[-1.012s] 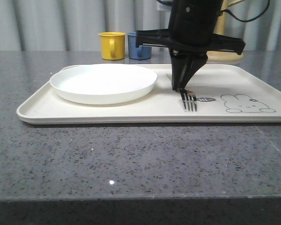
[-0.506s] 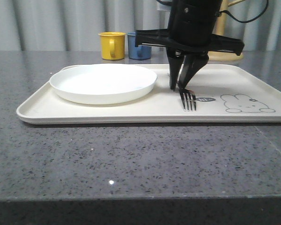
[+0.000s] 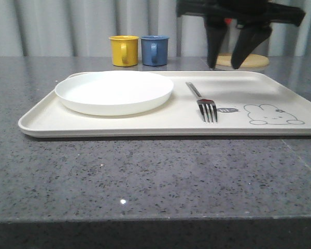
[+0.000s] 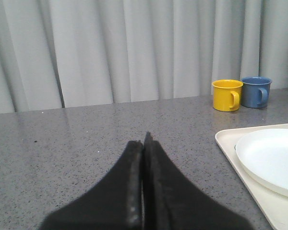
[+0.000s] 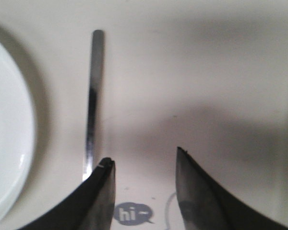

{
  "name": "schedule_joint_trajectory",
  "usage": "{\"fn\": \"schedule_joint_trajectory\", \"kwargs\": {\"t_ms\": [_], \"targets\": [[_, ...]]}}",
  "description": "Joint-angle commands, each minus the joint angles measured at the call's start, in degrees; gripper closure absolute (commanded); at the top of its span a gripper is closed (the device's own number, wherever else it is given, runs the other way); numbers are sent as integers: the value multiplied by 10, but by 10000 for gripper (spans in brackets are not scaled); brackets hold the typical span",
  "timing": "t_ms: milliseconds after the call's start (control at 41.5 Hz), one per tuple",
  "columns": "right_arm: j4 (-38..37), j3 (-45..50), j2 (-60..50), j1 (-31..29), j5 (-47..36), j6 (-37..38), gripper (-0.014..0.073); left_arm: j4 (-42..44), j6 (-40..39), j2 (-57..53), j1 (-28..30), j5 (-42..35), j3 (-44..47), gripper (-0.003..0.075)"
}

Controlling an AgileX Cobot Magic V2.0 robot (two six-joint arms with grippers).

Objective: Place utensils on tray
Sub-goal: 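Open the right gripper and raise it off the fork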

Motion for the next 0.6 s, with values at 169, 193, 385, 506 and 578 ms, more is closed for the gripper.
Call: {"fn": "schedule_joint_trajectory", "kwargs": {"t_ms": [169, 193, 385, 506, 578], "targets": [[-14, 36, -92, -114, -1, -84, 255, -7, -3, 5, -3, -46, -14, 739], [-14, 47, -96, -125, -2, -91, 255, -7, -3, 5, -3, -46, -14, 739], [-6, 117, -107, -215, -13, -169, 255, -7, -3, 5, -3, -46, -14, 739], [4, 141, -107, -258, -27, -201, 255, -7, -3, 5, -3, -46, -14, 739], [14, 149, -107, -276, -35, -221, 255, -7, -3, 5, -3, -46, -14, 739]]}}
